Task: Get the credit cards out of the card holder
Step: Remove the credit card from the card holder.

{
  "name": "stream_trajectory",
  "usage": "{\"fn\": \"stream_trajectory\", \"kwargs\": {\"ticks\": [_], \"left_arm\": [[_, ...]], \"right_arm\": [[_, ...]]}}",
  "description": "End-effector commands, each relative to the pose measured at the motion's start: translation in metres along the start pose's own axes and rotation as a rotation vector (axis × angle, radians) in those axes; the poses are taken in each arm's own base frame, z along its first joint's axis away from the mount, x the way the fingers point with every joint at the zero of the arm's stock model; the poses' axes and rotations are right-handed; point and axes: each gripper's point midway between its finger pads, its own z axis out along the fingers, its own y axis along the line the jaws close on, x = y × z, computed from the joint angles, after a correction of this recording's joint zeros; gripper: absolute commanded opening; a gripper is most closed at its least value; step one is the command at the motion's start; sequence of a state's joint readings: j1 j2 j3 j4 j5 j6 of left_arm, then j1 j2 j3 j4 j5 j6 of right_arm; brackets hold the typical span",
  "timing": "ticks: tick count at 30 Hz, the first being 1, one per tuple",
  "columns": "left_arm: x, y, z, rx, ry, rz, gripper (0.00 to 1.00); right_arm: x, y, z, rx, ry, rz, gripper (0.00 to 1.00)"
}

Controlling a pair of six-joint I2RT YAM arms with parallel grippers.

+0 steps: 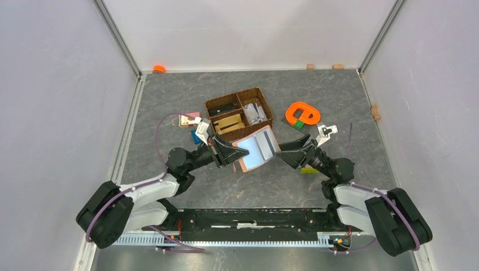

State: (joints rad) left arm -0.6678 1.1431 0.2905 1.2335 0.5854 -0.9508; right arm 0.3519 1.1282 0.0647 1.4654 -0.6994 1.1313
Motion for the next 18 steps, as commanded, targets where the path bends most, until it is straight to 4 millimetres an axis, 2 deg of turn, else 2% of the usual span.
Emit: {"fn": "stream_trajectory", "kwargs": {"ticks": [1,6,8,13,18], "left_arm": [[-0.007,0.019,0.001,-0.102,-0.029,0.074,0.02],[-0.004,0.035,0.003,-0.177,-0.004,0.053,0.02],[-0.001,0.045,0.003,-0.22,0.008,0.047,0.02],[0.01,0.072,0.006,-0.323,0.07,0.003,0.02],[0.032,0.099,0.014,-0.395,0.178,-0.071,0.02]], "right_arm": [[-0.011,0.011,-0.002,-0.04,-0.047,-0.123,0.78],[-0.014,-0.006,-0.005,0.044,-0.058,-0.165,0.76],[-0.014,-0.021,-0.006,0.119,-0.055,-0.182,0.75],[-0.012,-0.079,-0.019,0.401,-0.02,-0.205,0.7],[-0.001,-0.109,-0.028,0.536,0.037,-0.174,0.7]]}}
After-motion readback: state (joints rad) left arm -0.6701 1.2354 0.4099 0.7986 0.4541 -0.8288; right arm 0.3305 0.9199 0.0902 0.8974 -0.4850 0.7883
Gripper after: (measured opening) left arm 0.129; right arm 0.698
